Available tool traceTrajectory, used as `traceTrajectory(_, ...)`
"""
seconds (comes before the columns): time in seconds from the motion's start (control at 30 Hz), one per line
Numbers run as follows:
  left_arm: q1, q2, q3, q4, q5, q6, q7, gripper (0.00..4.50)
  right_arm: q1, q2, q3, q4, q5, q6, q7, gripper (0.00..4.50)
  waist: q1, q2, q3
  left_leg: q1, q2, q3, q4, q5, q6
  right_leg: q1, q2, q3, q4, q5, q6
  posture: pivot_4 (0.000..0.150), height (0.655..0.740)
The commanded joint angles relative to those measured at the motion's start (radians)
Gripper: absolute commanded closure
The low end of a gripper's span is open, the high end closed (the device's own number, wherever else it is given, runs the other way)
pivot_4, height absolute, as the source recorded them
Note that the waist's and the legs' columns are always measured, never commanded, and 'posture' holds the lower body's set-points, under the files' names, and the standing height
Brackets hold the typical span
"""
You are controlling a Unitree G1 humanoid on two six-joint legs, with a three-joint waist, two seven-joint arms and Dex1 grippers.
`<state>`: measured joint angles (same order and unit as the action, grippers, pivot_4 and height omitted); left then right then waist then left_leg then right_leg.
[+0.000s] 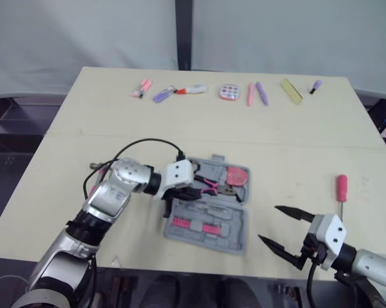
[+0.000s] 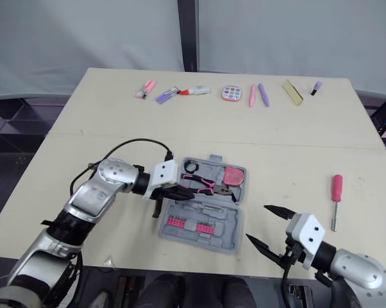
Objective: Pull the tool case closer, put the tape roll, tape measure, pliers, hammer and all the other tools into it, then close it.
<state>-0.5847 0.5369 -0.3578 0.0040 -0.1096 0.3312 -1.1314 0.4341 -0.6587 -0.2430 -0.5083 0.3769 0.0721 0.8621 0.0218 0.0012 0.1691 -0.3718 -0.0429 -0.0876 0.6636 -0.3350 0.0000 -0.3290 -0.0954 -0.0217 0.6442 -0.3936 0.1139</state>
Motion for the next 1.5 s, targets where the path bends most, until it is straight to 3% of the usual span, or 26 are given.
traceTrajectory(0.03,0.029,-0.016,0.017,0.028,-0.003,-0.124,0.000,4.45,0.004,0.002,-0.022,-0.023,0.017,-0.003,-0.005,0.00,0.001,0.000,0.000,0.000,0.000,0.000,0.000,0.000,0.000,0.000,0.000,0.000,0.000,0.000,0.000,0.150,0.7400)
traceTrajectory(0.5,0.038,-0.071,-0.047,0.189,0.138,-0.280,0.067,4.45,0.017,0.002,-0.035,-0.033,0.024,-0.001,-0.009,0.00,-0.001,0.000,0.000,0.000,0.000,0.000,0.000,0.000,0.000,0.000,0.000,0.000,0.001,0.000,0.000,0.150,0.7400)
traceTrajectory(1.5,0.011,-0.124,-0.013,0.244,0.131,-0.264,0.086,4.45,0.031,0.002,-0.040,-0.039,0.023,-0.002,-0.009,0.00,-0.001,0.000,0.000,0.000,0.000,0.000,0.000,0.000,0.000,-0.001,0.000,0.000,0.002,0.000,0.000,0.150,0.7400)
